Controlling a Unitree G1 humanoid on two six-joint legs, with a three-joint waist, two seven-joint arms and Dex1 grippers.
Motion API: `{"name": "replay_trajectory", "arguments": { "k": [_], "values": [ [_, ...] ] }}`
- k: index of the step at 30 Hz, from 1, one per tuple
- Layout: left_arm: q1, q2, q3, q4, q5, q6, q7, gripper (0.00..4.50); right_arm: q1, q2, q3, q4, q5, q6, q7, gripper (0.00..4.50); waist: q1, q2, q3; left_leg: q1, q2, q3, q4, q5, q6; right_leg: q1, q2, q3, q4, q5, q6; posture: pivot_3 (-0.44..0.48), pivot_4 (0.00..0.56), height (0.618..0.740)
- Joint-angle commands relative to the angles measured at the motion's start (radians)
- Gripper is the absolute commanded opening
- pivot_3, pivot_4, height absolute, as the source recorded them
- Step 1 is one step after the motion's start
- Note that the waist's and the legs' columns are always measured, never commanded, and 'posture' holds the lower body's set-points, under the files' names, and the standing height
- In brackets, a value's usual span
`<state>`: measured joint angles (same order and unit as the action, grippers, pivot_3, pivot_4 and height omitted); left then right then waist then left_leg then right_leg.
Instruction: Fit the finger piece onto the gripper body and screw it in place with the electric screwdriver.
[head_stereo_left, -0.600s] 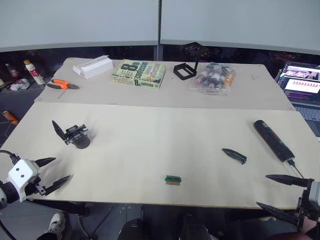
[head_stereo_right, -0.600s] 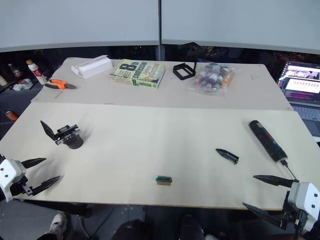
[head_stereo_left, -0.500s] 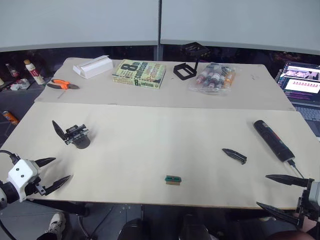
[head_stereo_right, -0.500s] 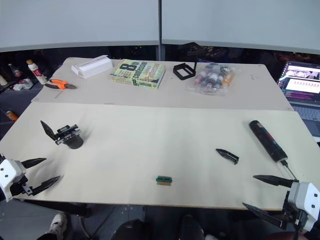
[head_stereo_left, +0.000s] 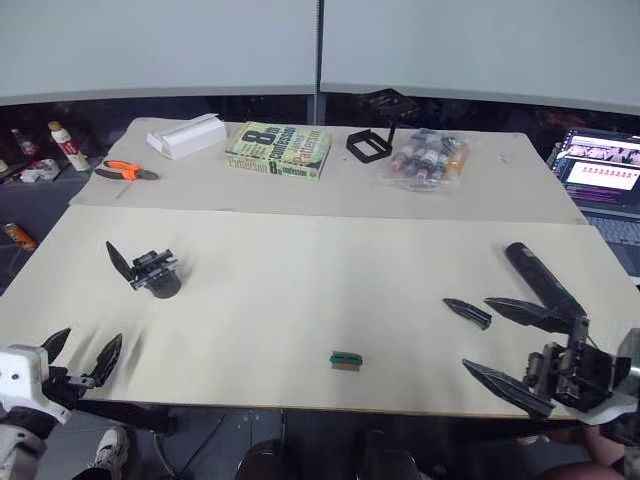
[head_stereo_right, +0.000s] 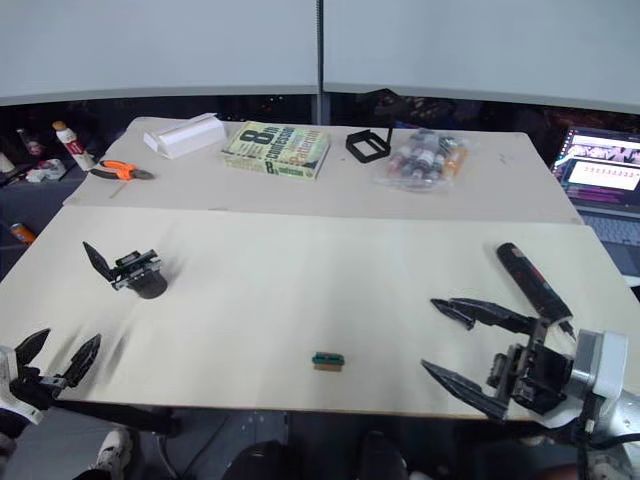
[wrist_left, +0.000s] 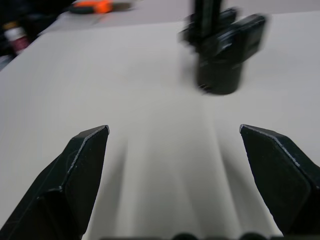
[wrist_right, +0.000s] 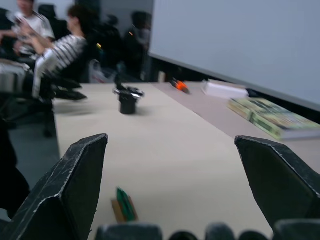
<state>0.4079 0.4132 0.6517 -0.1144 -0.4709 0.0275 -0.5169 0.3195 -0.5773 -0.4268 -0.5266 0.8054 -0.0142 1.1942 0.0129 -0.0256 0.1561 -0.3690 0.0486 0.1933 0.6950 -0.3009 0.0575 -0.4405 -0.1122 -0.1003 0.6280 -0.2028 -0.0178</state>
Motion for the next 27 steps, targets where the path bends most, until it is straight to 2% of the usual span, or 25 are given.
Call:
{"name": "replay_trajectory", "arguments": {
  "k": [1, 5, 12, 15, 19, 27],
  "values": [
    [0.019, -0.05, -0.009, -0.106, 0.025, 0.007, 0.092, 4.43, -0.032, 0.01, 0.016, -0.006, -0.003, -0.039, 0.012, 4.5, 0.001, -0.003, -0.002, 0.0, 0.0, 0.0, 0.0, 0.0, 0.0, 0.0, 0.0, 0.0, 0.0, 0.0, 0.0, 0.0, 0.15, 0.74],
    [0.007, -0.098, -0.118, -0.227, 0.118, 0.028, 0.175, 4.43, -0.055, 0.005, 0.019, 0.059, -0.009, -0.049, 0.049, 4.5, 0.009, -0.007, -0.005, 0.0, -0.001, 0.0, 0.001, 0.0, 0.0, 0.001, 0.0, -0.001, -0.001, 0.0, -0.001, 0.0, 0.15, 0.74],
    [-0.161, -0.149, -0.273, -0.279, 0.23, 0.172, 0.349, 4.43, -0.088, -0.013, 0.018, 0.127, -0.032, -0.069, 0.104, 4.5, 0.01, -0.007, -0.007, 0.001, -0.001, 0.0, 0.001, 0.001, 0.002, 0.002, 0.001, -0.004, 0.0, 0.001, 0.0, 0.0, 0.15, 0.74],
    [-0.22, -0.18, -0.327, -0.262, 0.283, 0.226, 0.42, 4.43, -0.105, -0.03, 0.009, 0.167, -0.046, -0.09, 0.138, 4.5, 0.003, -0.006, -0.008, 0.001, -0.001, 0.0, 0.001, 0.001, 0.003, 0.002, 0.002, -0.004, 0.0, 0.001, 0.0, 0.0, 0.15, 0.74],
    [-0.294, -0.211, -0.373, -0.206, 0.347, 0.259, 0.491, 4.43, -0.131, -0.041, 0.022, 0.146, -0.056, -0.078, 0.113, 4.5, 0.001, -0.006, -0.008, 0.001, -0.001, 0.0, 0.001, 0.004, 0.007, 0.002, 0.002, -0.005, 0.0, 0.002, 0.0, 0.0, 0.15, 0.74],
    [-0.456, -0.265, -0.384, -0.047, 0.416, 0.247, 0.628, 4.43, -0.131, -0.055, 0.02, 0.11, -0.072, -0.069, 0.072, 4.5, 0.005, -0.006, -0.009, 0.0, -0.001, -0.001, 0.001, 0.005, 0.007, 0.002, 0.001, -0.005, 0.0, 0.002, 0.0, 0.0, 0.15, 0.74]
  ]
}}
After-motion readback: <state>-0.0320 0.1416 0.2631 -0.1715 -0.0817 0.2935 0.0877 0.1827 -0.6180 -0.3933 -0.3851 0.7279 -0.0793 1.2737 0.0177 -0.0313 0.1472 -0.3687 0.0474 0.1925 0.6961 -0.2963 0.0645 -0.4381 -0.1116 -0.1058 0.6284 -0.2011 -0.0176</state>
